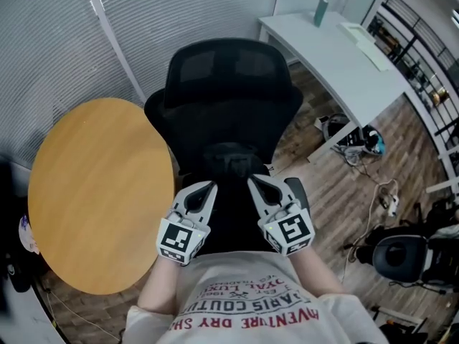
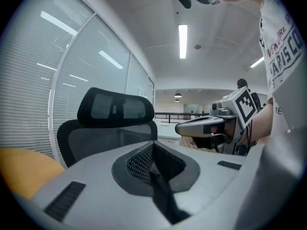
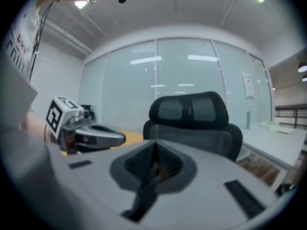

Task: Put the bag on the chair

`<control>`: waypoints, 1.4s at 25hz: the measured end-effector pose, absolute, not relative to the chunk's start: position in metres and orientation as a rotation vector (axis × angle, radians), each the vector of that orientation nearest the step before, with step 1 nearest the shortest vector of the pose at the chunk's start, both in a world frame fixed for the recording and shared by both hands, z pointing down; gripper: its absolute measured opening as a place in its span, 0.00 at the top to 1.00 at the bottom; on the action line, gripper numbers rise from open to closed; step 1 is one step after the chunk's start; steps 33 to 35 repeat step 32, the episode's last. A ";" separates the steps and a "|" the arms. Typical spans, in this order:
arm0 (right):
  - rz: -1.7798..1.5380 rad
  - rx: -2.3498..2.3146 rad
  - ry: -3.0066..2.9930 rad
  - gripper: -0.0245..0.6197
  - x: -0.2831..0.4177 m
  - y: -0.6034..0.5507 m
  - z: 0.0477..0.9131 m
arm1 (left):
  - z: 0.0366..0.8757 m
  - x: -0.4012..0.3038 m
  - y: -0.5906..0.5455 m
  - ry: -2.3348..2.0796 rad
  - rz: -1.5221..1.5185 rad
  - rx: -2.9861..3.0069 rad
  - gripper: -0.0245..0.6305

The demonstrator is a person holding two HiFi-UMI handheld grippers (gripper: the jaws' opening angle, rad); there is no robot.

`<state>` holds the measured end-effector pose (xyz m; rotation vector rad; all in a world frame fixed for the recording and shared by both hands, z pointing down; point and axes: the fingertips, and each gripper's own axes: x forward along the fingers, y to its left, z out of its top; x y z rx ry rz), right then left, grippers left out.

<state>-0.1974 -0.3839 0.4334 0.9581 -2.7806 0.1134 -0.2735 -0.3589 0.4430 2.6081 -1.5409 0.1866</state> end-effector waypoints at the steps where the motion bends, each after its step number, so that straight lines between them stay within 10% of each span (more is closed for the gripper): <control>1: 0.096 0.961 -2.792 0.92 -0.199 -0.382 0.428 | 0.436 -0.273 -0.357 -1.547 0.177 2.622 0.92; 35: 0.015 0.929 -2.850 0.92 -0.217 -0.378 0.402 | 0.402 -0.265 -0.362 -1.516 0.119 2.680 0.92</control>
